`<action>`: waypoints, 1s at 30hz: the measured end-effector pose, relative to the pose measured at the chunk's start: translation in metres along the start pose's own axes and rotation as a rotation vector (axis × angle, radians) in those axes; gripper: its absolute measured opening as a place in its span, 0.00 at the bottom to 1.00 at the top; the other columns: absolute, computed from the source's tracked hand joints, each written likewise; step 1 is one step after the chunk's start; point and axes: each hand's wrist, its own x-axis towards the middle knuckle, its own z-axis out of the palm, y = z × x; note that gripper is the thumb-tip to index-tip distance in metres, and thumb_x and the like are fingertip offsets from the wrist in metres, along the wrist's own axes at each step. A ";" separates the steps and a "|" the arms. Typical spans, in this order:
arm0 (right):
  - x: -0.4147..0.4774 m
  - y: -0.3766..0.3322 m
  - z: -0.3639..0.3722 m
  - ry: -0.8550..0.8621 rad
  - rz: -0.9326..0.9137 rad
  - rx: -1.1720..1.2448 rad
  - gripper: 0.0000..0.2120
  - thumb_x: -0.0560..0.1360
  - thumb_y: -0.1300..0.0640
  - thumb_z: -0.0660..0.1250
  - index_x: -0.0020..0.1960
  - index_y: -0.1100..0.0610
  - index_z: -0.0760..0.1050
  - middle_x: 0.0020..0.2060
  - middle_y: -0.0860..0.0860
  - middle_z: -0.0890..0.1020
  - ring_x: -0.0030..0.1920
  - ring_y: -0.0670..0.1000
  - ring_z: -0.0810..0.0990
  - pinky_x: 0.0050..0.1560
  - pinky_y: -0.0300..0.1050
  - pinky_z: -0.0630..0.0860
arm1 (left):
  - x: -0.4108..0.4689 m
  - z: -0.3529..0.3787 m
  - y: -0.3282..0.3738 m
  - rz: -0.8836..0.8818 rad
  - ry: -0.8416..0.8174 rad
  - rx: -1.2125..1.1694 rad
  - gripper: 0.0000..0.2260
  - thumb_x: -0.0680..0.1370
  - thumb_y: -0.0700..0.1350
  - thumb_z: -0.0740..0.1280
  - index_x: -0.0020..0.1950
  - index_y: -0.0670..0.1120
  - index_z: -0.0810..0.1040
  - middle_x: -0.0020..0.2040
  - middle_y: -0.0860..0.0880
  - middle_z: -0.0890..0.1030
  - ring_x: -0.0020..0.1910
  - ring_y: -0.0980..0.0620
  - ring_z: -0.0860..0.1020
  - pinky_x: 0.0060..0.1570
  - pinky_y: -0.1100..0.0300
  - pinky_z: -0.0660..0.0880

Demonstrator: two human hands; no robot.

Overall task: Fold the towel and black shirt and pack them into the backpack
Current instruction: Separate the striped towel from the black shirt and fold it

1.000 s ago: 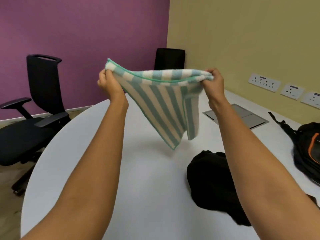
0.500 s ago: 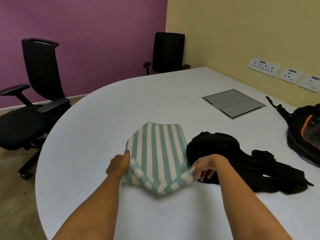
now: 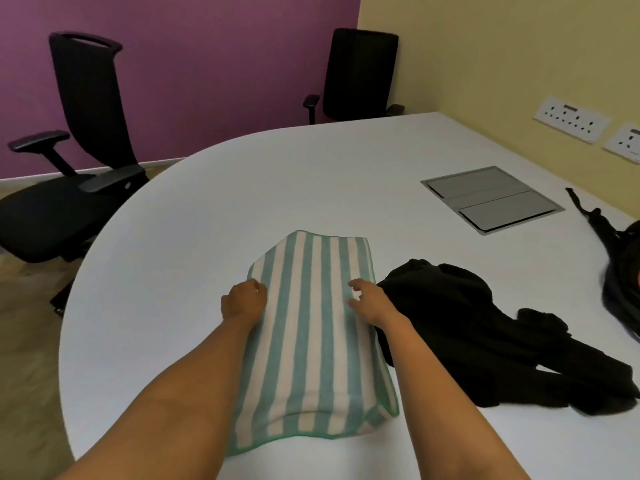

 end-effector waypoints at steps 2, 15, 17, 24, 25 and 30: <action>0.008 -0.002 0.012 -0.005 -0.036 -0.013 0.25 0.80 0.57 0.60 0.75 0.57 0.58 0.74 0.54 0.62 0.72 0.55 0.63 0.71 0.46 0.62 | 0.002 0.008 0.005 0.097 0.046 0.000 0.15 0.82 0.46 0.54 0.55 0.41 0.78 0.53 0.42 0.81 0.52 0.42 0.78 0.56 0.55 0.69; 0.040 0.017 0.121 0.130 -0.029 -0.396 0.47 0.58 0.28 0.14 0.72 0.47 0.30 0.76 0.51 0.35 0.73 0.53 0.29 0.66 0.54 0.22 | 0.030 0.069 -0.065 0.229 -0.212 0.264 0.28 0.79 0.60 0.38 0.77 0.52 0.35 0.78 0.51 0.37 0.77 0.52 0.39 0.74 0.49 0.37; 0.056 0.004 0.129 0.142 -0.044 -0.380 0.49 0.56 0.28 0.13 0.73 0.47 0.31 0.75 0.50 0.34 0.73 0.53 0.29 0.65 0.54 0.20 | 0.050 0.063 -0.075 0.208 -0.213 0.288 0.27 0.81 0.60 0.39 0.77 0.53 0.36 0.78 0.51 0.37 0.77 0.53 0.39 0.74 0.49 0.37; 0.109 -0.045 0.102 0.391 0.049 -0.186 0.28 0.78 0.38 0.47 0.69 0.52 0.68 0.67 0.53 0.71 0.66 0.55 0.68 0.64 0.51 0.61 | 0.126 0.019 -0.063 0.151 0.162 0.036 0.16 0.82 0.47 0.54 0.58 0.42 0.78 0.57 0.42 0.80 0.56 0.43 0.77 0.59 0.52 0.69; 0.118 -0.045 0.094 0.433 0.076 -0.149 0.23 0.80 0.43 0.51 0.69 0.53 0.68 0.66 0.54 0.72 0.65 0.56 0.70 0.63 0.50 0.62 | 0.139 0.014 -0.058 0.113 0.151 -0.020 0.16 0.82 0.47 0.54 0.59 0.41 0.77 0.58 0.41 0.79 0.56 0.42 0.76 0.59 0.51 0.70; 0.161 -0.043 0.059 0.478 0.228 -0.078 0.24 0.80 0.49 0.57 0.72 0.58 0.63 0.67 0.59 0.68 0.65 0.60 0.67 0.64 0.54 0.64 | 0.202 0.002 -0.027 -0.264 -0.096 -0.196 0.24 0.83 0.53 0.48 0.67 0.37 0.70 0.65 0.38 0.74 0.64 0.39 0.72 0.65 0.48 0.68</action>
